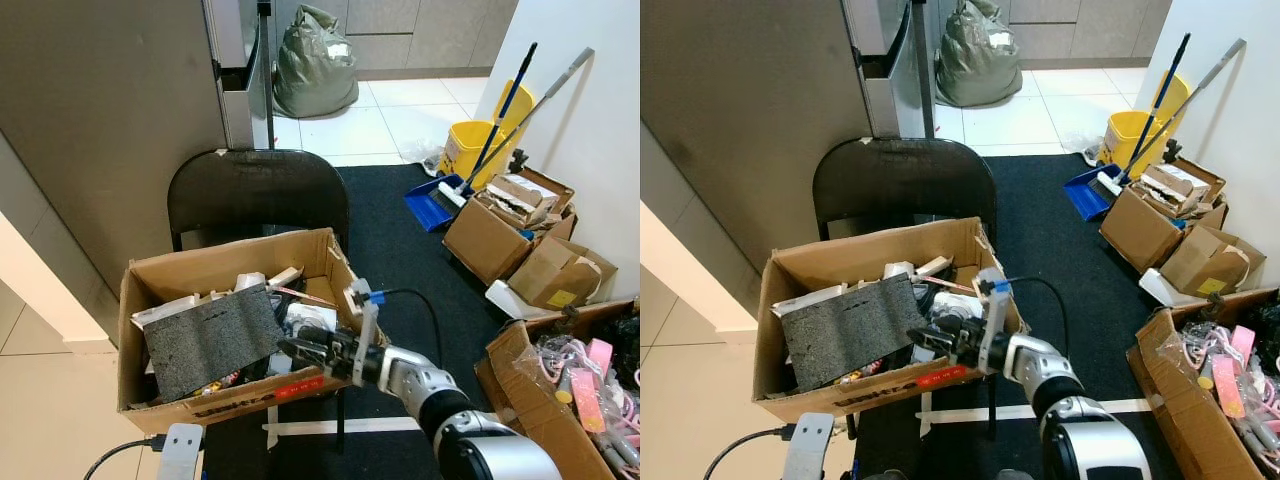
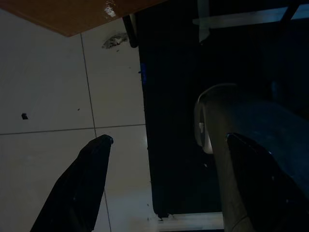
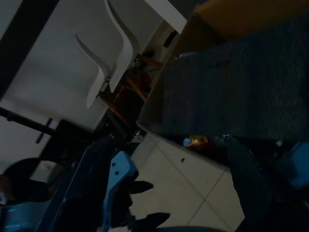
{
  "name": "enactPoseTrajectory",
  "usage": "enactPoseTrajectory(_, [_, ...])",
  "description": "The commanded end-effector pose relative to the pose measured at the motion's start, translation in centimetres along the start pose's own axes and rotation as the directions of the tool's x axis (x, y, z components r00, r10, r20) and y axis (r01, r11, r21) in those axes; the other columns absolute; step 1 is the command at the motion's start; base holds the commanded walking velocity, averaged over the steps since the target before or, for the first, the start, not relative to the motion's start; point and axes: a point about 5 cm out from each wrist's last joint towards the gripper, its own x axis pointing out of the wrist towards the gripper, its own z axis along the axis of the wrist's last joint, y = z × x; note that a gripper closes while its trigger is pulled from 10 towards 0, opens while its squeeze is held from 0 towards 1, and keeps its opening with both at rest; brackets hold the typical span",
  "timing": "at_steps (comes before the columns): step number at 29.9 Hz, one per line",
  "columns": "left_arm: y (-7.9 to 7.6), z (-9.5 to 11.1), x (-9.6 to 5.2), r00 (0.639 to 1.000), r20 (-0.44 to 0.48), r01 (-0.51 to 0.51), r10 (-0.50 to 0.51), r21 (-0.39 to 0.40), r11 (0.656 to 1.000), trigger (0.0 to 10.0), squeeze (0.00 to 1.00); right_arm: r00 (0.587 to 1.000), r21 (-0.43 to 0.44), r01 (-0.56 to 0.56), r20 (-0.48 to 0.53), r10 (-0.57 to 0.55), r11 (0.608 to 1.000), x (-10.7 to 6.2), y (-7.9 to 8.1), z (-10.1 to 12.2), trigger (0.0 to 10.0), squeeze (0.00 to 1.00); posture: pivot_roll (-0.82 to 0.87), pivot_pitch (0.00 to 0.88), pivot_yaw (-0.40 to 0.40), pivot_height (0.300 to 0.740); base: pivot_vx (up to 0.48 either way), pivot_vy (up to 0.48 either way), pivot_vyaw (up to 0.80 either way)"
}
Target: Picking trash to rubbish bin
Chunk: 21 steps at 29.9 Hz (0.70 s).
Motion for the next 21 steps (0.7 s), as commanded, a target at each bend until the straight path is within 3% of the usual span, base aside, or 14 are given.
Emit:
enactPoseTrajectory(1, [-0.5, -1.8, -0.3, 0.997, -0.078, 0.017, -0.016, 0.017, 1.000, 10.0, 0.00, 1.000, 0.068, 0.029, -0.010, -0.028, 0.997, -1.0, -0.4, -1.4, 10.0, 0.00, -0.03, 0.059, 0.023, 0.740, -0.270, 0.000, 0.00])
enactPoseTrajectory(4, [-0.5, -1.6, -0.2, 0.997, -0.073, 0.018, -0.016, 0.027, 0.999, 10.0, 0.00, 0.998, 0.163, 0.058, -0.033, -0.053, 0.985, -2.8, -1.0, -3.2, 10.0, 0.00, -0.04, 0.058, 0.025, 0.740, -0.296, 0.000, 0.00])
enactPoseTrajectory(11, [-0.5, -1.6, -0.2, 0.997, -0.075, 0.017, -0.014, 0.039, 0.999, 10.0, 0.00, 0.989, 0.294, 0.147, -0.056, -0.136, 0.945, -5.5, -1.7, -5.9, 10.0, 0.00, -0.04, 0.057, 0.029, 0.740, -0.318, 0.000, 0.00])
enactPoseTrajectory(21, [-0.5, -1.7, -0.3, 0.997, -0.079, 0.017, -0.013, 0.049, 0.999, 10.0, 0.00, 0.980, 0.400, 0.200, -0.099, -0.175, 0.894, -7.5, -1.5, -8.9, 10.0, 0.00, -0.04, 0.056, 0.027, 0.740, -0.320, 0.000, 0.00])
